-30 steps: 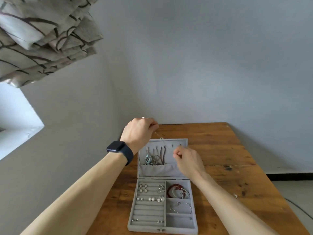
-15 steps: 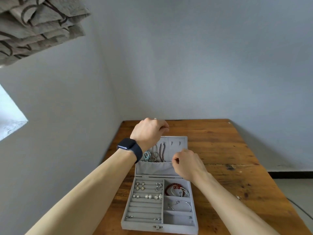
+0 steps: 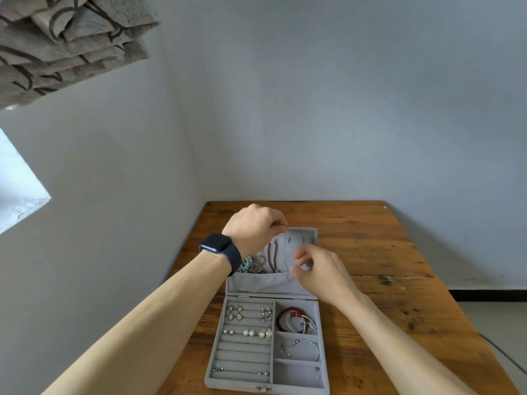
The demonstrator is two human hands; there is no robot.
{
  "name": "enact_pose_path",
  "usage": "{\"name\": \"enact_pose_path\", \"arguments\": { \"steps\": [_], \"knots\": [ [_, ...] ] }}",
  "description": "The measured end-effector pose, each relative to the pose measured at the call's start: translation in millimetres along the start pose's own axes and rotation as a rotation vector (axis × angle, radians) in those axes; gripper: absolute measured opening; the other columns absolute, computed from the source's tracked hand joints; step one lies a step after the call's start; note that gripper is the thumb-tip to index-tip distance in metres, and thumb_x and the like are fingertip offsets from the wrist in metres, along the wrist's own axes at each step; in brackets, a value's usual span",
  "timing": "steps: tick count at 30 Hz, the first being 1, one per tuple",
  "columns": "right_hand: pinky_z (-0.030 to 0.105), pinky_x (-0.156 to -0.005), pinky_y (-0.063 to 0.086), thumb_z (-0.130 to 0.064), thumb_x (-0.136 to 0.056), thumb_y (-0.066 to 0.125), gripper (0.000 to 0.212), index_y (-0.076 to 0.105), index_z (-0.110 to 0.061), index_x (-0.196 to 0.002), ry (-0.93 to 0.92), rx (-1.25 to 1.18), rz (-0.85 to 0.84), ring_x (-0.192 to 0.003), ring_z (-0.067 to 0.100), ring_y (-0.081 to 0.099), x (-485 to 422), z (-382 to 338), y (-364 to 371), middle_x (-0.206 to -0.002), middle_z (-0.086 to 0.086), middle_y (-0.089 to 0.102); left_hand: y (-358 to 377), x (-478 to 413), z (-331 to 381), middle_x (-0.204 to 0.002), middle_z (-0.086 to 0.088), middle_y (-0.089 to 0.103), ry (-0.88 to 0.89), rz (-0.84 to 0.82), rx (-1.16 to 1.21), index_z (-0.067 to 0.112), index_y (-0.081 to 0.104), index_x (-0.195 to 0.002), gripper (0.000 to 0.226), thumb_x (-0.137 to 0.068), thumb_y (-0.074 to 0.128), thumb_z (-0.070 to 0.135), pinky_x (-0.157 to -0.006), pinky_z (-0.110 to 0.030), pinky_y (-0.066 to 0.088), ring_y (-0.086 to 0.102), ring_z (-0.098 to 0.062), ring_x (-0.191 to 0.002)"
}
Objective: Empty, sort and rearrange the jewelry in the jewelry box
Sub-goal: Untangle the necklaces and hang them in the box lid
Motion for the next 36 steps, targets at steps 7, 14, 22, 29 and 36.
{"name": "enact_pose_path", "arguments": {
  "steps": [7,14,22,29,36],
  "knots": [
    [0.007,-0.066,0.037,-0.043,-0.090,0.067,0.021,0.067,-0.036,-0.110,0.030,-0.188,0.115,-0.082,-0.008,0.056,-15,-14,-12,-0.088,-0.022,0.064,14,-1,5,-0.100,0.003,0.072,0.022,-0.055,-0.029,0.024,0.073,-0.106,0.018,-0.100,0.056,0.029,-0.075,-0.034,0.055,0.065,-0.018,-0.090],
    [0.021,-0.068,0.040,-0.036,-0.092,0.065,0.012,0.073,-0.027,-0.093,-0.020,-0.013,0.231,-0.089,0.012,0.057,-19,-4,-13,-0.094,-0.012,0.061,32,4,2,-0.092,0.002,0.069,-0.018,0.030,-0.084,0.025,0.063,-0.108,0.016,-0.101,0.052,0.035,-0.066,-0.033,0.052,0.063,-0.020,-0.083],
    [0.043,-0.102,0.040,-0.029,-0.086,0.065,0.008,0.069,-0.023,-0.089,-0.187,0.193,0.276,-0.120,0.025,0.053,-31,-10,-21,-0.135,-0.002,0.059,55,19,1,-0.102,0.002,0.068,0.017,0.227,-0.151,0.019,0.073,-0.096,0.020,-0.096,0.057,0.031,-0.066,-0.032,0.046,0.055,-0.021,-0.096],
    [0.039,-0.089,0.041,-0.027,-0.088,0.065,0.009,0.072,-0.022,-0.089,-0.191,0.218,0.231,-0.110,0.023,0.055,-35,-16,-21,-0.117,-0.007,0.064,55,11,-2,-0.148,0.000,0.049,-0.048,0.142,-0.238,0.026,0.073,-0.077,0.021,-0.087,0.059,0.037,-0.110,-0.045,0.031,0.037,-0.030,-0.139],
    [0.040,-0.091,0.047,-0.026,-0.089,0.069,0.011,0.077,-0.018,-0.086,-0.194,0.216,0.249,-0.109,0.023,0.056,-33,-19,-22,-0.118,-0.006,0.065,55,8,-11,-0.127,0.005,0.062,-0.181,0.069,-0.141,0.030,0.060,-0.079,0.019,-0.093,0.056,0.041,-0.116,-0.047,0.025,0.058,-0.023,-0.111]
  ]
}}
Point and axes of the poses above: each hand's wrist, its own x-axis away from the middle knuckle, its own y-axis out of the palm, z = x × y, the point moved 4 cm from there along -x, towards the middle knuckle
